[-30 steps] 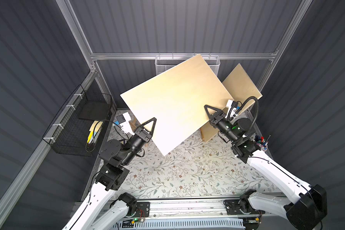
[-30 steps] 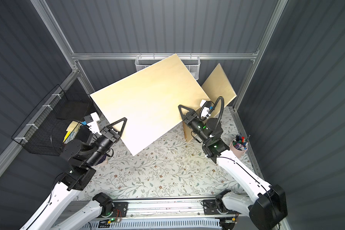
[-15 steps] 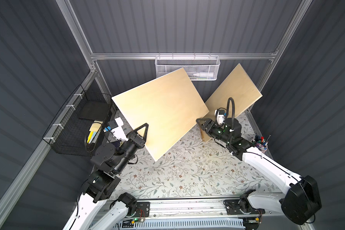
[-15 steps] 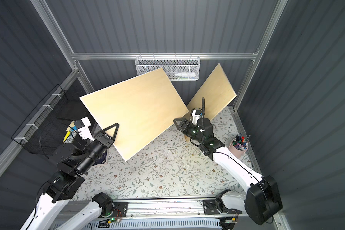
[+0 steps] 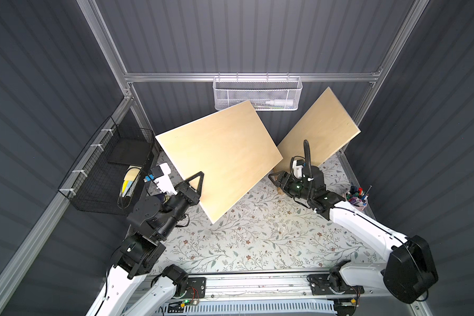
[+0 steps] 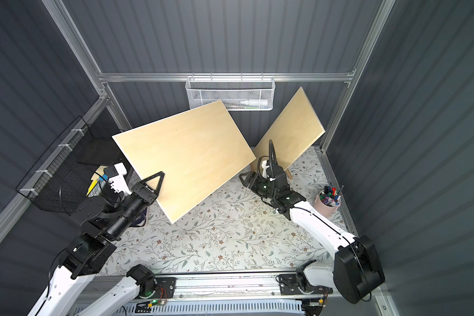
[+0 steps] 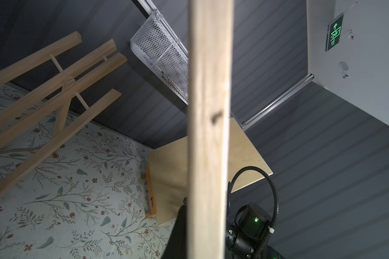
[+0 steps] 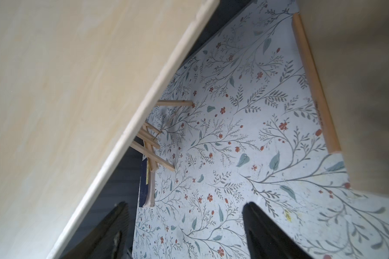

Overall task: Disassemble the easel
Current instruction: Place the drawing board at the center of the board.

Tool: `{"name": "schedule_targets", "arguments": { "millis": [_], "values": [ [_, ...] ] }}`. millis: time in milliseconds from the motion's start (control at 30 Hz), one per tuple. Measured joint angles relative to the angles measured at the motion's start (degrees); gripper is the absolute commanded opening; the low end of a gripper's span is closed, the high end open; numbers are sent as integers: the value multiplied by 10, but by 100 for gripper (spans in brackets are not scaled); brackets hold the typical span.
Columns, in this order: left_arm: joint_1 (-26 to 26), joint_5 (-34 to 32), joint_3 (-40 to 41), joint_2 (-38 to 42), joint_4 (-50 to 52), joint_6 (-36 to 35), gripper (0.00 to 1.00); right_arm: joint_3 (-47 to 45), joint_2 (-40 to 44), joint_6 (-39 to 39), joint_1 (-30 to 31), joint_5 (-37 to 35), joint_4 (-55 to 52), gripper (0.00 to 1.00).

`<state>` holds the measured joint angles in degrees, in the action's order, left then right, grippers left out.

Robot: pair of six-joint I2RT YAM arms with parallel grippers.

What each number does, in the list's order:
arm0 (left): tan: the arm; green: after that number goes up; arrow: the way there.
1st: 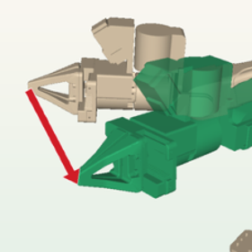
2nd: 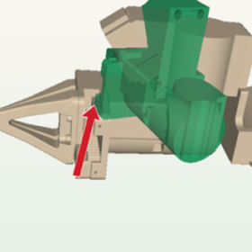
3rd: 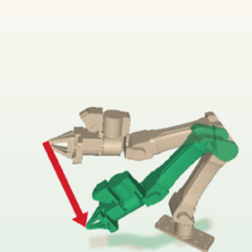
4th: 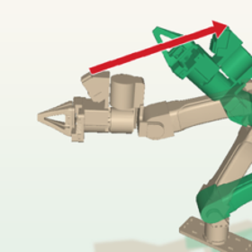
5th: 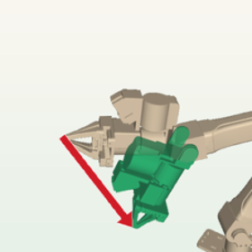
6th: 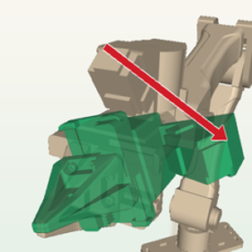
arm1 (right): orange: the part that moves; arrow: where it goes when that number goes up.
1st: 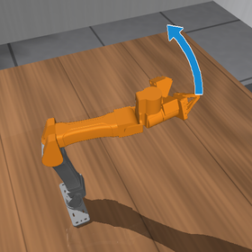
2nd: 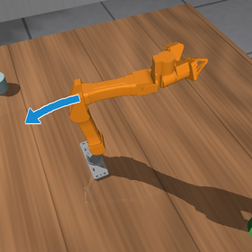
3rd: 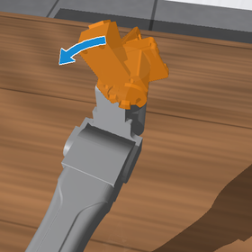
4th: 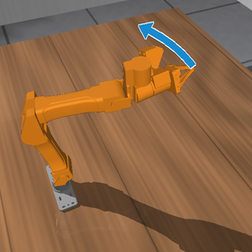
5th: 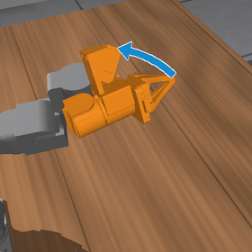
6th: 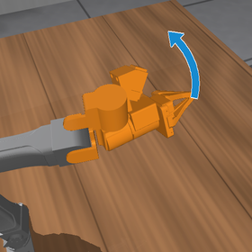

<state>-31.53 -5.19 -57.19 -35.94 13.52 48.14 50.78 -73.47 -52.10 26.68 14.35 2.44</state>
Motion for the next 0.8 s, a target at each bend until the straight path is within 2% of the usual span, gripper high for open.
{"name": "schedule_targets", "arguments": {
  "millis": [367,600,800],
  "values": [
    [0,-1,-28,-11,104,-48,0,0,70,73,0,-40,-86,87],
    [0,25,-79,-62,145,-76,0,7,73,125,0,-39,-144,88],
    [0,54,-89,-87,166,-93,0,3,77,156,0,-31,-175,89]
  ]
}}
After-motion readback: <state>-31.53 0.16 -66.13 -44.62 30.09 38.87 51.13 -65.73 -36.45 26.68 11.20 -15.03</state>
